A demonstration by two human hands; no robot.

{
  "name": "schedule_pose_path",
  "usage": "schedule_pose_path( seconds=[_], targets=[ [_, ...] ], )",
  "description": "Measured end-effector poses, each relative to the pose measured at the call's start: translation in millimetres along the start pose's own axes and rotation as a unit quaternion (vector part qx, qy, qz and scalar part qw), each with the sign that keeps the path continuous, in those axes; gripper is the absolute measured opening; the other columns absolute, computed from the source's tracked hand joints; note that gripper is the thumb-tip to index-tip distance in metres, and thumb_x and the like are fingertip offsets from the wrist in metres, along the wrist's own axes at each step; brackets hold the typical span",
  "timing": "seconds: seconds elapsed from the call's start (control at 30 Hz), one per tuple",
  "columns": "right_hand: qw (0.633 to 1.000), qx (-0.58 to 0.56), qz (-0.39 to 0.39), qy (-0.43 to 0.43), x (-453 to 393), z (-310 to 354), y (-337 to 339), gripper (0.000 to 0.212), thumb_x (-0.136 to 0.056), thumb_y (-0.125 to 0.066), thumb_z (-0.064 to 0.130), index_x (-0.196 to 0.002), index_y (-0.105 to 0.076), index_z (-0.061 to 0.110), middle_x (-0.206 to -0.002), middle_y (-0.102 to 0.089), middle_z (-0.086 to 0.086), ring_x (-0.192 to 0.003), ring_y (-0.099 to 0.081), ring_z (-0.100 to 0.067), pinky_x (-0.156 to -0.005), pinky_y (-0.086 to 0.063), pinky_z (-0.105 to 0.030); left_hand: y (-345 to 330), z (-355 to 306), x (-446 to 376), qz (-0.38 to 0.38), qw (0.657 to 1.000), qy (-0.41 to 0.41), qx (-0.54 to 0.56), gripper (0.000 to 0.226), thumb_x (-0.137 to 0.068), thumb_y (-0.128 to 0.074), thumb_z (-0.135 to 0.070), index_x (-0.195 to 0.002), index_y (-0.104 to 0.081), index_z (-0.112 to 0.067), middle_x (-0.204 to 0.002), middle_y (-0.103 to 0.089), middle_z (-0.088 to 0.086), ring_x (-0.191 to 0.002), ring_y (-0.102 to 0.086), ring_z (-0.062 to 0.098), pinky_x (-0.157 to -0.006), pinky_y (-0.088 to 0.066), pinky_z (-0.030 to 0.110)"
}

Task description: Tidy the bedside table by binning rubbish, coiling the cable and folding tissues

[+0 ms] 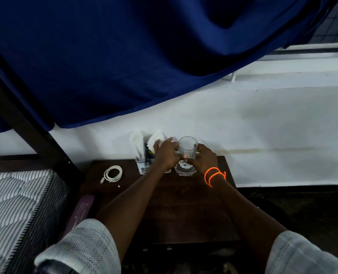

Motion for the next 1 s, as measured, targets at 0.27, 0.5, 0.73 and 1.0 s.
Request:
schedule_pose_path(
  seconds=[0.27,0.5,0.73,1.0],
  targets=[
    [1.0,-0.004,0.008,-0.01,-1,-13,-9,0.062,-0.062,-0.091,0.019,-0.119,-0.067,0.014,-0.11,-0.075,-0.002,-0.075,-0.061,0.0,-0.057,-0.041,0.003,-15,13,-3,0.031,0.999,0.015,-0.01,0.041,-0.079,-0.076,-0.055,-0.105,-0.072,-0.023,-0.15,-0.055,0.0,-0.154,-0.024,0.008,-0.123,0.0,0.05],
    [1.0,-0.007,0.007,-0.009,3,-12,-10,0.062,-0.062,-0.091,0.02,-0.118,-0.066,0.015,-0.111,-0.075,-0.003,-0.091,-0.07,-0.016,-0.078,-0.055,-0.024,-7,9,6,0.033,0.999,0.01,-0.013,0.046,-0.081,-0.076,-0.053,-0.113,-0.072,-0.02,-0.159,-0.044,0.007,-0.154,-0.027,0.015,-0.124,0.0,0.049],
    [1.0,0.014,0.006,-0.006,9,-6,-7,0.063,-0.065,-0.091,0.021,-0.121,-0.064,0.012,-0.115,-0.072,-0.006,-0.101,-0.069,-0.023,-0.083,-0.053,-0.026,-3,6,14,0.034,0.999,0.009,-0.005,0.048,-0.083,-0.076,-0.049,-0.121,-0.07,-0.02,-0.148,-0.055,0.003,-0.152,-0.03,0.017,-0.124,-0.001,0.048],
    [1.0,-0.009,-0.019,0.0,14,34,15,0.084,-0.06,-0.094,0.026,-0.133,-0.056,0.012,-0.127,-0.066,-0.007,-0.103,-0.066,-0.021,-0.093,-0.055,-0.034,36,-11,27,-0.043,0.999,-0.015,0.003,0.05,-0.095,-0.064,-0.045,-0.138,-0.063,-0.02,-0.149,-0.057,0.01,-0.148,-0.04,0.025,-0.121,-0.027,0.04]
  ],
)
Point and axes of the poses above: each hand's wrist, its own x-axis away from the middle knuckle, its own y-axis out of the back of the hand, z = x × y, the point moved 3 cm from there along -x, towards the middle knuckle
